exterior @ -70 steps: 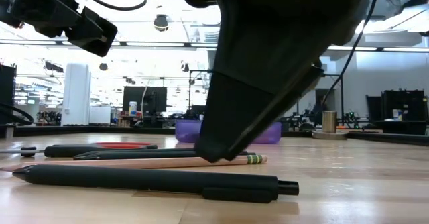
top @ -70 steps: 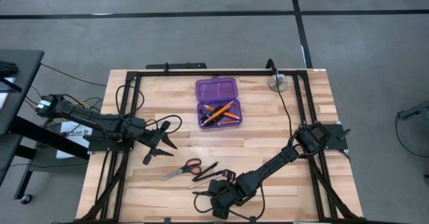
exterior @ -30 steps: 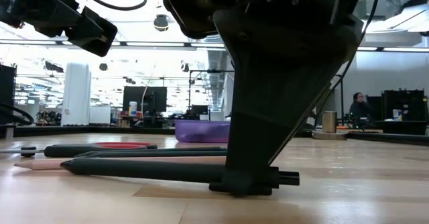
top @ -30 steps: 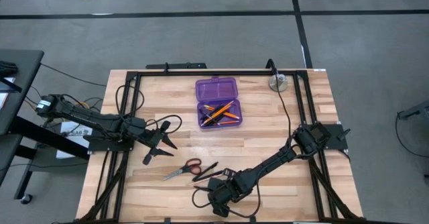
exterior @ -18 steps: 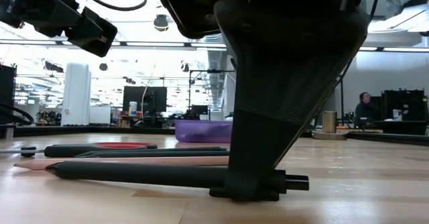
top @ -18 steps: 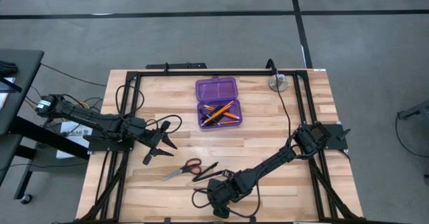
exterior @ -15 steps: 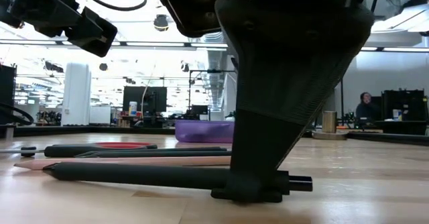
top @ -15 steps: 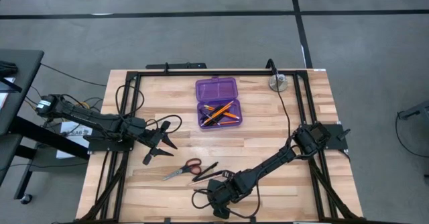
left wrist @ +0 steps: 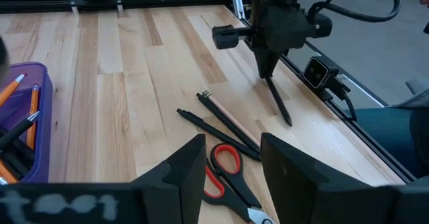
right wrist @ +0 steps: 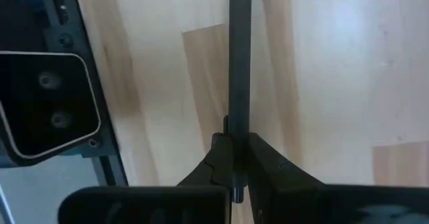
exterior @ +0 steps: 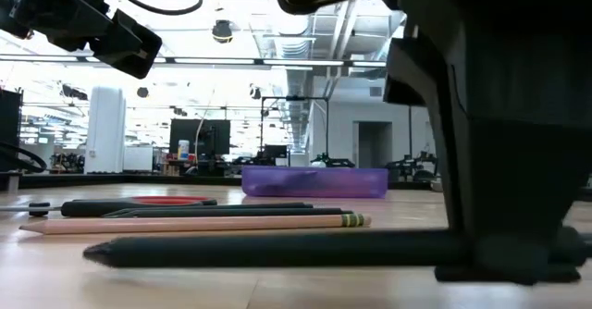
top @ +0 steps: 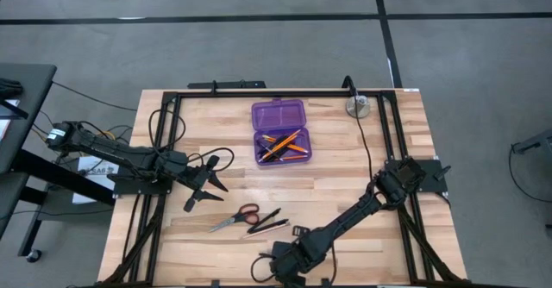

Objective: Pick & place school supplies into a supply box
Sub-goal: Put the black pen into the purple supply box

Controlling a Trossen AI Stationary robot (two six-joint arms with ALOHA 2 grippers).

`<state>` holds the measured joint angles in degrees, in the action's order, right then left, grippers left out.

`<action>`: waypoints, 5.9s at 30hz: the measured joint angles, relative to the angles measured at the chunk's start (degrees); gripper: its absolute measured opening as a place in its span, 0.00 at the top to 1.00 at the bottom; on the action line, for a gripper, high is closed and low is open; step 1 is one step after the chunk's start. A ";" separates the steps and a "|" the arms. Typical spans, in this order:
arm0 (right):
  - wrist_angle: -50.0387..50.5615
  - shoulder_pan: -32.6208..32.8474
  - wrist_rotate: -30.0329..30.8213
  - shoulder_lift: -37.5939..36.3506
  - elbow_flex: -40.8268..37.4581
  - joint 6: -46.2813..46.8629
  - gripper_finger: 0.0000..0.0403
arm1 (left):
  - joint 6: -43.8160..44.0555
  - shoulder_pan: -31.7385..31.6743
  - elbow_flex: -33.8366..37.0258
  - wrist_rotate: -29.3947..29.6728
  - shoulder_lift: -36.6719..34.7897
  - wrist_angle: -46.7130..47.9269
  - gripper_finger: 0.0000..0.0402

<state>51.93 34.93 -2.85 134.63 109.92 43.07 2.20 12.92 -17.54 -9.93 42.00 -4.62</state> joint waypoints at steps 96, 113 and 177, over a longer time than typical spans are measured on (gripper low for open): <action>21.16 -44.87 10.31 -15.37 -10.83 -38.09 0.85 | 0.41 -0.02 0.01 -1.42 0.02 -0.82 0.67; 33.99 -32.95 12.26 -15.60 -10.83 -30.10 0.85 | 0.17 -0.02 0.00 -1.46 0.02 -0.80 0.67; -32.76 -1.02 53.48 -44.57 -54.91 -25.05 0.98 | -2.25 -7.25 -15.35 -1.22 24.94 -11.84 0.67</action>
<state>19.17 33.91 50.63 90.06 55.00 18.02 -0.05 5.68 -32.89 -11.16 66.93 -16.46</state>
